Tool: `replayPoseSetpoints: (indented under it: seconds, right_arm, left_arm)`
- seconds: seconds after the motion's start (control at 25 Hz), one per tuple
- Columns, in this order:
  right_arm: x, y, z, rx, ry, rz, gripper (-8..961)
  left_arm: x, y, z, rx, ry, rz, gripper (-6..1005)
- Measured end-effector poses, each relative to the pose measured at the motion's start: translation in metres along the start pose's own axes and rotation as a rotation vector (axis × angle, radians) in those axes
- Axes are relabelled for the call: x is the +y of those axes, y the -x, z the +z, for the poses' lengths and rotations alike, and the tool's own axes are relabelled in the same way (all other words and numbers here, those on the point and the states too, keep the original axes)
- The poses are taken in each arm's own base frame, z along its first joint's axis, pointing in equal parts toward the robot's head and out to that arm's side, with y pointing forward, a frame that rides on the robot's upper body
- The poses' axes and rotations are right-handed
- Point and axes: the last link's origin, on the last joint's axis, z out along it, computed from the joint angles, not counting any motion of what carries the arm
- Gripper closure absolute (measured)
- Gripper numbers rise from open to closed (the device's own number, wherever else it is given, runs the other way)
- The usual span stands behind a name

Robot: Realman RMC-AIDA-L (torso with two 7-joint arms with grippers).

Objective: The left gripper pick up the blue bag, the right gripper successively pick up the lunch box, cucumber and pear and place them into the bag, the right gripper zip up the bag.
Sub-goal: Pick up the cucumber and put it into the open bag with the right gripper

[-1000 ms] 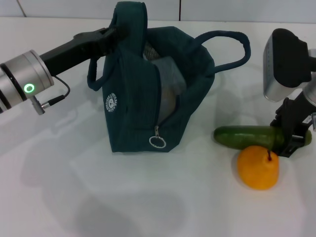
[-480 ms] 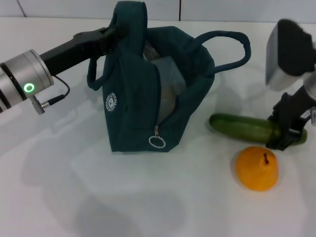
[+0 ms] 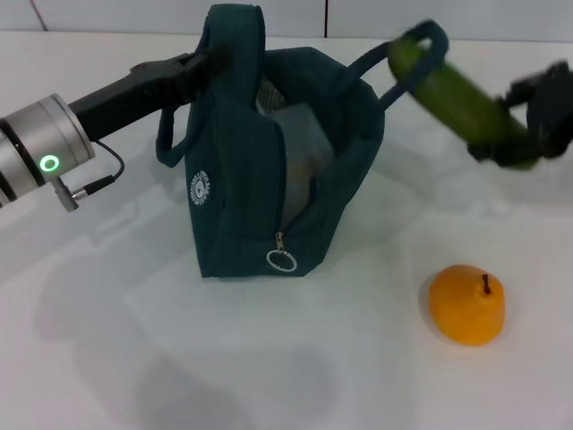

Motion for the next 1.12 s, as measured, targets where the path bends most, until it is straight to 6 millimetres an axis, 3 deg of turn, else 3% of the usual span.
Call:
replayPoseSetpoints:
  seconds: [0.2, 0.52, 0.72, 1.12]
  right_arm:
    - [-0.002, 0.007, -0.006, -0.352, -0.063, -0.001, 320]
    - [-0.012, 0.029, 0.014, -0.701, -0.108, 0.066, 321]
    - [-0.016, 0.038, 0.019, -0.711, -0.111, 0.067, 321]
    - [-0.016, 0.028, 0.025, -0.644, -0.123, 0.063, 320]
  left_arm:
    - [0.003, -0.002, 0.0, 0.001, 0.025, 0.008, 954]
    - [0.008, -0.008, -0.001, 0.008, 0.062, 0.028, 954]
    - [0.007, -0.011, -0.003, 0.014, 0.06, 0.03, 954]
    - [0.006, -0.013, -0.002, 0.016, 0.061, 0.039, 954]
